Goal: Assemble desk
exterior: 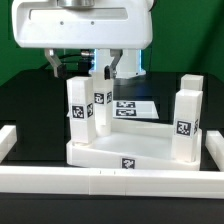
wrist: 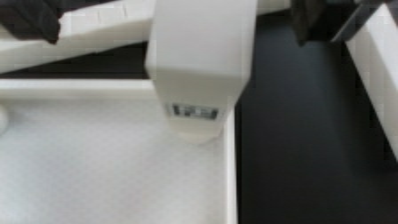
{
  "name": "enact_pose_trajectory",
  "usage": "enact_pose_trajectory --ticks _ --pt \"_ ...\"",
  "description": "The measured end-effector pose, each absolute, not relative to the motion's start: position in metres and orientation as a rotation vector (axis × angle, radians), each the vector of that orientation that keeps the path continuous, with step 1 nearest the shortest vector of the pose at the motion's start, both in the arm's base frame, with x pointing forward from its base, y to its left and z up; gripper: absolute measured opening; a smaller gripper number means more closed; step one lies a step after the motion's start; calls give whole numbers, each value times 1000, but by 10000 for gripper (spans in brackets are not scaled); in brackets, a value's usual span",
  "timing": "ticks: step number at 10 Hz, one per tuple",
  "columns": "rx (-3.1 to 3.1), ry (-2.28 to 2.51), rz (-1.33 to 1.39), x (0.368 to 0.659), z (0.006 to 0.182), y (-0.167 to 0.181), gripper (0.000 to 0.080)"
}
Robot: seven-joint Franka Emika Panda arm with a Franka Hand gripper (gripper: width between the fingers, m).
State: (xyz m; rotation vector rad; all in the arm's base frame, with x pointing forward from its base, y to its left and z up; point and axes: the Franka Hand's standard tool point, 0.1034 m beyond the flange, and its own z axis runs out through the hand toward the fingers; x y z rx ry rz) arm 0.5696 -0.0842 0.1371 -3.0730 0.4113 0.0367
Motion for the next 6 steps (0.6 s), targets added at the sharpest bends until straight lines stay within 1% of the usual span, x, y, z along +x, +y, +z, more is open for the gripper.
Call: enact_pose_trajectory --ticks 5,6 --pt "-3090 414 30 571 127 -89 648" --pt "-3090 414 31 571 126 -89 625"
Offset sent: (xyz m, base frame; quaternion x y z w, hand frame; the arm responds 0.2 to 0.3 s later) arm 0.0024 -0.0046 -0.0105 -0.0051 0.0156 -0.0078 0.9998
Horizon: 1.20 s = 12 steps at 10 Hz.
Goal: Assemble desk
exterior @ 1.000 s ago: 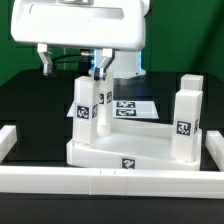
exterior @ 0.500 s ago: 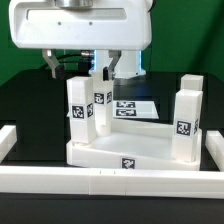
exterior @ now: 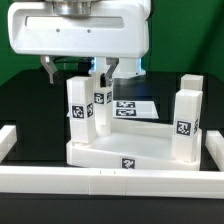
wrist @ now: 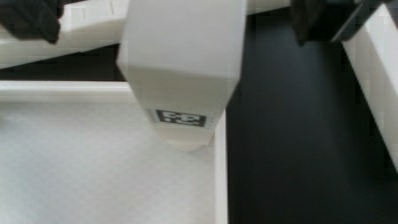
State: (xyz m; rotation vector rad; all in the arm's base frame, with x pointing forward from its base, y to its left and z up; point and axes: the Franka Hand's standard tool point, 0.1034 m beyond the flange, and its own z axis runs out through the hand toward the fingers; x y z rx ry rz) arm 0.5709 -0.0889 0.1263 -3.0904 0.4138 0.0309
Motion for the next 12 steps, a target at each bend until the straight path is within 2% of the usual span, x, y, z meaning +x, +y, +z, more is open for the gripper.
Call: enact_pose_trajectory --ticks 1,2,3,4,7,12 --pt "-3091 414 32 571 126 -89 625" --pt "-3091 414 32 571 126 -89 424" --pt "-3091 414 32 571 126 -89 424" --pt "-3091 414 32 571 126 -89 286" --pt "-3085 456 33 571 126 -89 286" --pt "-2808 1242 43 570 124 -91 288"
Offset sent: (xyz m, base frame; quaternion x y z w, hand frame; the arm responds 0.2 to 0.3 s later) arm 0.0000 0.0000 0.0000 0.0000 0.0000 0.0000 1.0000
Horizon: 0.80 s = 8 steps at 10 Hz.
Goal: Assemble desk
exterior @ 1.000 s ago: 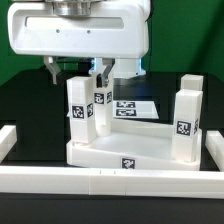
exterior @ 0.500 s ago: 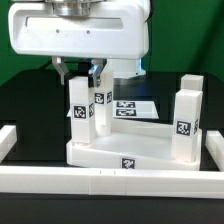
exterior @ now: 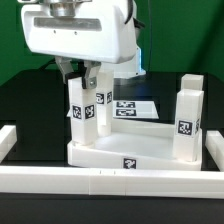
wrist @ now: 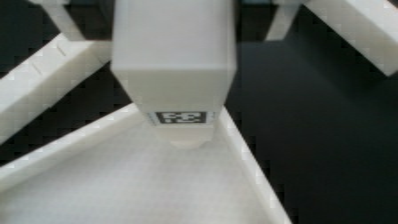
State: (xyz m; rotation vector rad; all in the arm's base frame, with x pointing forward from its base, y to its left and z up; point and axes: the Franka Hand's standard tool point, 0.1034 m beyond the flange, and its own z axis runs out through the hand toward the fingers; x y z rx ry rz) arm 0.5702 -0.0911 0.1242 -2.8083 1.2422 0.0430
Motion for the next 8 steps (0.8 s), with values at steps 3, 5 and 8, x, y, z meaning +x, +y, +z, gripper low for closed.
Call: enact_pose_trajectory --ticks 3,5,8 --pt "-2561 1669 61 571 123 -92 288" --pt "-2425 1866 71 571 123 -91 288" --pt "-2397 1904 72 571 123 -91 288"
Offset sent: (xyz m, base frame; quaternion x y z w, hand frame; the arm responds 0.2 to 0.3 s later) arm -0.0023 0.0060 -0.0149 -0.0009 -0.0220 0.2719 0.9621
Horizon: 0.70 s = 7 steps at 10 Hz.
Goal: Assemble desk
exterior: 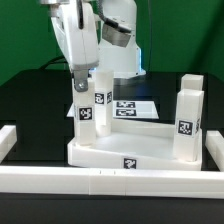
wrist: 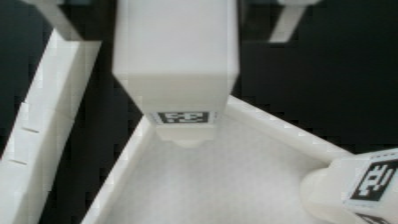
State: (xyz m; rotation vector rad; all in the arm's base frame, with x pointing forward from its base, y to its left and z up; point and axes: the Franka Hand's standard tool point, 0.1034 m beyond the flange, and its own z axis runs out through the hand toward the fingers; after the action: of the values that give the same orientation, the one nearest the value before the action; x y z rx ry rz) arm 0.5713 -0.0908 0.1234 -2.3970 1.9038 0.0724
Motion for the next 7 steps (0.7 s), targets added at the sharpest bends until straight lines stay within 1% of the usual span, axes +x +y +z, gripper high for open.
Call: enact_pose_trajectory --ticks 1,2,3,4,7 --pt "-2429 1869 72 571 123 -90 463" --pt "-2471 1833 68 571 123 -88 463" --pt "-2546 1725 61 572 123 -86 611" --pt "-2618 1610 57 572 123 -85 638" --pt "-2780 1302 45 573 123 -81 648"
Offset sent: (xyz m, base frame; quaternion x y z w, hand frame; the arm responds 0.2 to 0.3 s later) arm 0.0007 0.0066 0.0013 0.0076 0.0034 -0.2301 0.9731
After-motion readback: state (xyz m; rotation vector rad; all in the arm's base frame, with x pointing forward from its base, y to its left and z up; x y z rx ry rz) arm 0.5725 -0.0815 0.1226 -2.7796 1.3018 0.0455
